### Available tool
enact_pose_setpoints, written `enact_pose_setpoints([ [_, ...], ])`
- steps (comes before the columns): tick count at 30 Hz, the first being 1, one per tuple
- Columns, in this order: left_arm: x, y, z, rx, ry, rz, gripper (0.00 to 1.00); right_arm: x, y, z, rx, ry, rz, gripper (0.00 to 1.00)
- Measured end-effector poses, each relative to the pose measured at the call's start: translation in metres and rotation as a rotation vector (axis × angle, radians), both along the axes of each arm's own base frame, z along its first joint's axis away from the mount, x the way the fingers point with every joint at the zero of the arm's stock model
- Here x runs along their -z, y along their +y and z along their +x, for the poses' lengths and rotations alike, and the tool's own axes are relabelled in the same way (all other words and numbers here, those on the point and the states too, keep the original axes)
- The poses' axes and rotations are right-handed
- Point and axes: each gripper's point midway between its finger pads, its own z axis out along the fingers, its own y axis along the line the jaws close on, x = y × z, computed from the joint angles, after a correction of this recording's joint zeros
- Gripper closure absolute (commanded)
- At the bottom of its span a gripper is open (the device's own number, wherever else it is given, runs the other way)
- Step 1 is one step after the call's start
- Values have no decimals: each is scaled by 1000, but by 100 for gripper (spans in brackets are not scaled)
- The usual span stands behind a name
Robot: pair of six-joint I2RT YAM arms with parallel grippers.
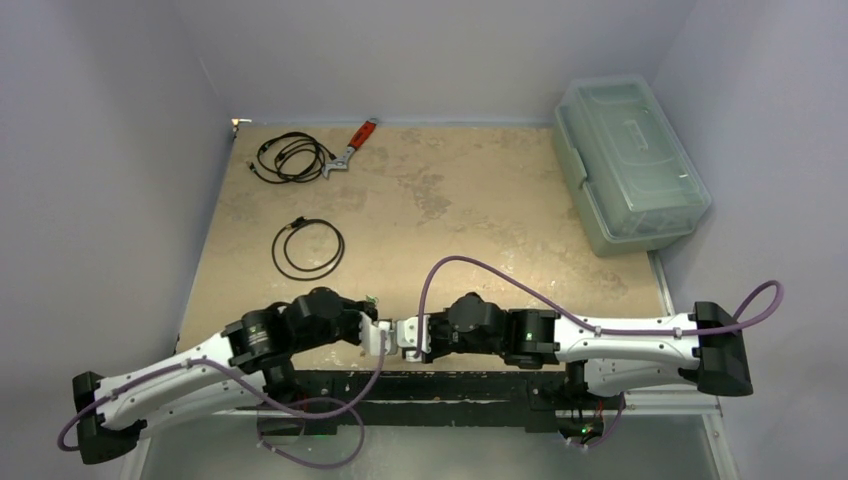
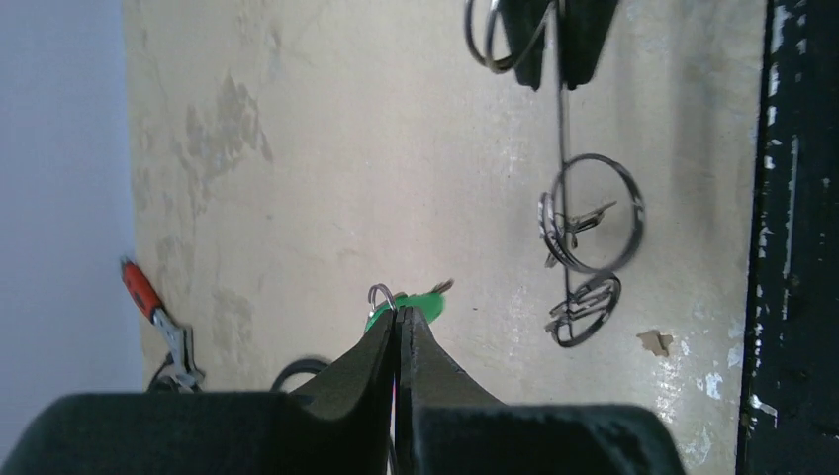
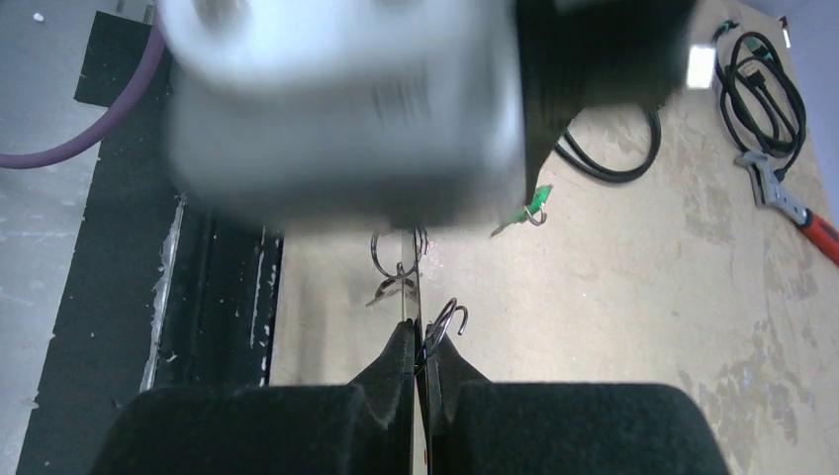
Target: Put the keys on the keyring
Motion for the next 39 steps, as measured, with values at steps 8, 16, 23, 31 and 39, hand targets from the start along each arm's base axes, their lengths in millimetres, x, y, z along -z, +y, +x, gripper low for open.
enact_pose_setpoints([
  [8,27,-9,26,-135,21,100,22,9,-5,3,60,43,18,100],
  [16,-3,-14,36,-193,-18,9,6,4,-13,-3,60,65,70,100],
  [23,-95,-14,13,-94,-73,-307,10,-7,-10,-2,55,55,112,100],
  [31,-114,-26,-42,232,-12,-355,29,-6,-8,-6,17,43,105,100],
  [39,-86,-48,-59,358,104,-266,47,-15,-3,-10,-16,29,118,100],
])
